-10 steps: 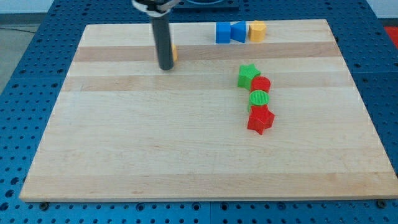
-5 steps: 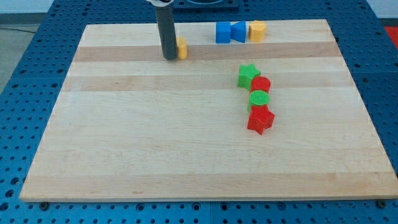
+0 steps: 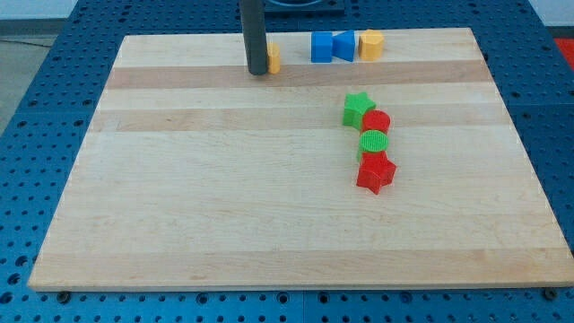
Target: Move the yellow heart to the left of the blue cube
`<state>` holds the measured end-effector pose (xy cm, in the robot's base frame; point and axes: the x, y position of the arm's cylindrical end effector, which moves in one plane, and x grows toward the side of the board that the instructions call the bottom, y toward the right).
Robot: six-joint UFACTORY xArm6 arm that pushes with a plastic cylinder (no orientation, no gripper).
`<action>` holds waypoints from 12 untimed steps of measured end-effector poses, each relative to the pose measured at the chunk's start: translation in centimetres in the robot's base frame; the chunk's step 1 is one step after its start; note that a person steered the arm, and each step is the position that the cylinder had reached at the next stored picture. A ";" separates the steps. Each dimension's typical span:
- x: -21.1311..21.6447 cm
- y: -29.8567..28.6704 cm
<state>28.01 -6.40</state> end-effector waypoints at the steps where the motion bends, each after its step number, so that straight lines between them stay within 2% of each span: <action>1: -0.1 0.0; 4: -2.2 0.3; 6: -2.9 -2.3; 8: -4.8 0.2; 12: -2.5 0.9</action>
<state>25.53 -5.53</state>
